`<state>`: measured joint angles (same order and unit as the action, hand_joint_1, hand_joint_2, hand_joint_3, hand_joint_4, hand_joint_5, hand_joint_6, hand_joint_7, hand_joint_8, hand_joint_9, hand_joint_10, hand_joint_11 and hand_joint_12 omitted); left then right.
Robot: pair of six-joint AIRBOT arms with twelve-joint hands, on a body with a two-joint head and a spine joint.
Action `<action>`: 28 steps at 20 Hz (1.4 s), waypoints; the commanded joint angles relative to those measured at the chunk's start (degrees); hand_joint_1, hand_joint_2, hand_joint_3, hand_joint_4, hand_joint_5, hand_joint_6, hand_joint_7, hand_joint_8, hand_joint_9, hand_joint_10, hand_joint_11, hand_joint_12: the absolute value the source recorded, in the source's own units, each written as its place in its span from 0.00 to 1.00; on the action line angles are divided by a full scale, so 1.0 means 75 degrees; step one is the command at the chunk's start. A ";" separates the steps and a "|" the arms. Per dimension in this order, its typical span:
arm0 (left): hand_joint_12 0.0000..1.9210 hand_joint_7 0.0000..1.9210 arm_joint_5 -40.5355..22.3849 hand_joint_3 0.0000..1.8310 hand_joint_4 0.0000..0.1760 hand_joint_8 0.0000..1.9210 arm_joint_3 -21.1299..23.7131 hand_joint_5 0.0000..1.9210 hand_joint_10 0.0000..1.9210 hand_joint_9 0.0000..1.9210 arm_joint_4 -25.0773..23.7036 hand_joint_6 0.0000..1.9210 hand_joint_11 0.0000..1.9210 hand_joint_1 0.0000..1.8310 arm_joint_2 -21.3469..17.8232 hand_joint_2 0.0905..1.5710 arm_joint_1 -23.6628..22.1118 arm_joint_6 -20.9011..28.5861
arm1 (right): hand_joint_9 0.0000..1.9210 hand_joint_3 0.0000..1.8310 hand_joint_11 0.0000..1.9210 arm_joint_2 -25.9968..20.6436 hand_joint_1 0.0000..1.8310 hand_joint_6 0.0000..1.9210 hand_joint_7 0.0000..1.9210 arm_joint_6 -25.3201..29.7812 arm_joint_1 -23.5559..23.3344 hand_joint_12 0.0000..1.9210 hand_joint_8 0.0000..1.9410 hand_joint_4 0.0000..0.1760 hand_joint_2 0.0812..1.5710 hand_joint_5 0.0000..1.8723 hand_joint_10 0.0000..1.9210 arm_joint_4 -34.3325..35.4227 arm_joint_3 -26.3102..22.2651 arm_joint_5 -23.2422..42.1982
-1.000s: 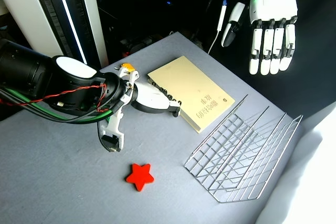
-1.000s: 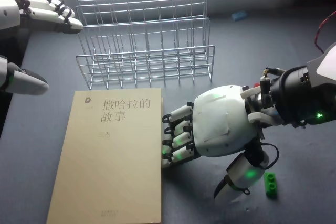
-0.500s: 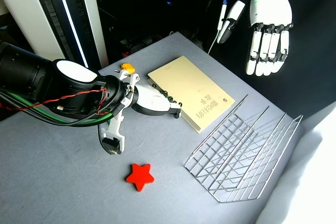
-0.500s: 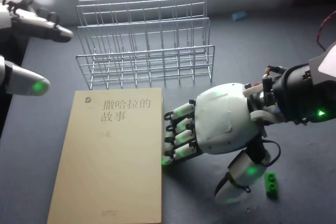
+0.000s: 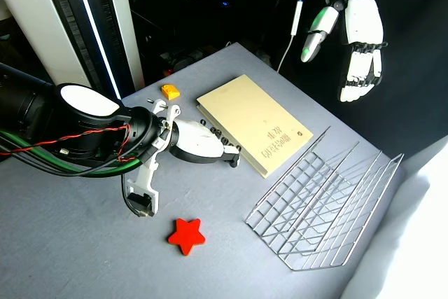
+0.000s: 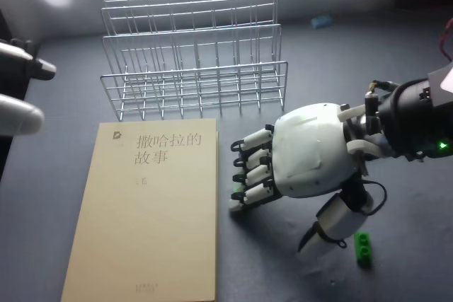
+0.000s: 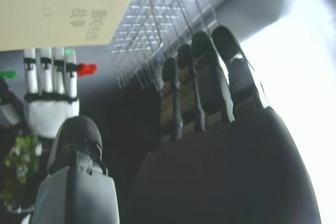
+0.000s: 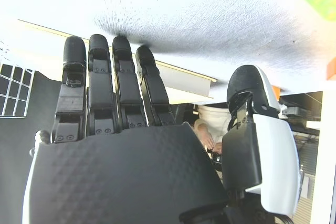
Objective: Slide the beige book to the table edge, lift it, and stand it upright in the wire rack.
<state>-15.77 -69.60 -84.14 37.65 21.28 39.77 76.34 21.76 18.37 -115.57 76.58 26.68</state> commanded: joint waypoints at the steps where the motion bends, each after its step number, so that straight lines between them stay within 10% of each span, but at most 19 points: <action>1: 0.43 0.17 0.0330 0.00 0.00 0.00 -0.0030 0.16 0.00 0.18 0.0369 0.00 0.00 0.14 -0.0123 0.71 -0.0010 0.0008 | 0.14 0.00 0.00 0.0102 0.03 0.00 0.15 -0.0114 -0.0052 0.39 0.00 0.00 0.70 0.15 0.00 0.0037 0.0076 -0.0548; 5: 0.42 0.17 0.0951 0.00 0.00 0.00 -0.0034 0.16 0.00 0.17 0.0786 0.00 0.00 0.14 -0.0147 0.71 0.0084 0.1643 | 0.14 0.00 0.00 0.0532 0.04 0.00 0.15 -0.0184 -0.0300 0.38 0.00 0.00 0.70 0.15 0.00 0.0036 0.0441 -0.0496; 12: 0.41 0.17 0.1184 0.00 0.00 0.00 0.0006 0.16 0.00 0.17 0.1415 0.00 0.00 0.14 -0.0154 0.70 0.0102 0.2623 | 0.16 0.00 0.00 0.0730 0.03 0.00 0.17 0.0252 -0.0397 0.46 0.00 0.00 0.70 0.15 0.01 0.0036 0.0430 -0.0703; 28: 0.42 0.17 0.0992 0.00 0.00 0.00 0.0106 0.16 0.00 0.17 0.5300 0.00 0.00 0.16 -0.0200 0.68 0.0309 0.3278 | 0.16 0.00 0.00 0.1039 0.04 0.00 0.17 0.0748 -0.0510 0.43 0.00 0.00 0.70 0.15 0.00 0.0037 -0.0220 -0.1144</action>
<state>-5.56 -68.38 -43.05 36.88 23.99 64.53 84.16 27.27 14.83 -116.90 75.20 19.20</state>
